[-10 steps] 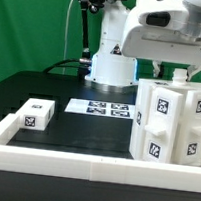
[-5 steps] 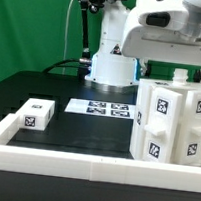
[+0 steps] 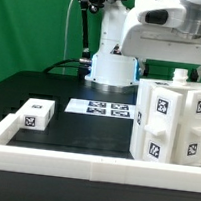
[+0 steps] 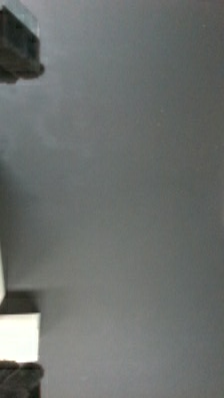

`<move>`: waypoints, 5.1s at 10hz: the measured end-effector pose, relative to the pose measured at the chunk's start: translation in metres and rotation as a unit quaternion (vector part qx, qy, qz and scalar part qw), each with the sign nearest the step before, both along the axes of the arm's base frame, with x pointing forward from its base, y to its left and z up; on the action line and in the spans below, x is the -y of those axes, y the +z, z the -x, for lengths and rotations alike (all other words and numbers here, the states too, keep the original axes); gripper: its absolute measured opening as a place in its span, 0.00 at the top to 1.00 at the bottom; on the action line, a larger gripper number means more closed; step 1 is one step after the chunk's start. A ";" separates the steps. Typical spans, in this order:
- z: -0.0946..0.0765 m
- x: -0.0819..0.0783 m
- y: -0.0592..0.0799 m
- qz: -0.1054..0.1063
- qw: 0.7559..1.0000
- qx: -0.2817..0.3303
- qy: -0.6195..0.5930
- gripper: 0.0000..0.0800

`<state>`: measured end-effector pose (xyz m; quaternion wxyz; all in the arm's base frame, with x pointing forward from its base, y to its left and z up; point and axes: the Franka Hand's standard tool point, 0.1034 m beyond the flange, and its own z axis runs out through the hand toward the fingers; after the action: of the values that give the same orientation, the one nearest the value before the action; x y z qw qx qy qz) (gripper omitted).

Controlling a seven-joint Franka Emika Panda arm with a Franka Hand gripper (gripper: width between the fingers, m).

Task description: Assemble cabinet

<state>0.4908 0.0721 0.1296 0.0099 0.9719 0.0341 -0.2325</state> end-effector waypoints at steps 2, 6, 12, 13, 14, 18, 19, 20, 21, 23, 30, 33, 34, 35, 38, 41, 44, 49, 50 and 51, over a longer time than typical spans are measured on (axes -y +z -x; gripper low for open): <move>0.020 0.002 -0.005 -0.012 0.998 0.055 0.020 0.00; 0.032 0.012 -0.018 -0.018 0.996 0.087 0.024 0.00; 0.044 0.076 -0.052 -0.023 0.988 0.148 0.048 0.00; 0.041 0.100 -0.055 -0.022 0.987 0.153 0.052 0.00; 0.040 0.110 -0.053 -0.021 0.988 0.149 0.044 0.00; 0.045 0.149 -0.053 -0.020 0.988 0.148 0.043 0.00; 0.046 0.159 -0.053 -0.019 0.988 0.148 0.042 0.00; 0.049 0.172 -0.054 -0.019 0.988 0.147 0.042 0.00; 0.050 0.210 -0.061 -0.009 0.987 0.158 0.023 0.00; 0.051 0.254 -0.069 0.015 0.978 0.202 0.040 0.00; 0.054 0.259 -0.075 0.008 0.981 0.188 0.054 0.00; 0.051 0.241 -0.083 0.001 0.981 0.181 0.071 0.00; 0.054 0.243 -0.086 0.001 0.981 0.178 0.071 0.00; 0.056 0.244 -0.090 0.000 0.982 0.174 0.072 0.00; 0.061 0.250 -0.096 0.002 0.983 0.169 0.074 0.00; 0.066 0.255 -0.101 0.001 0.984 0.163 0.073 0.00; 0.070 0.257 -0.107 -0.001 0.984 0.157 0.080 0.00; 0.068 0.259 -0.106 -0.003 0.984 0.158 0.085 0.15; 0.068 0.258 -0.106 -0.003 0.984 0.159 0.086 0.30; 0.068 0.258 -0.106 -0.002 0.984 0.159 0.086 0.30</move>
Offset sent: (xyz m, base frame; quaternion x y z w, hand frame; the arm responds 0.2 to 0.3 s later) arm -0.0182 -0.0158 -0.0223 -0.0003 0.0620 -0.0097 0.9980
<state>0.4233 -0.1854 0.0234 0.0327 0.9900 0.1162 -0.0734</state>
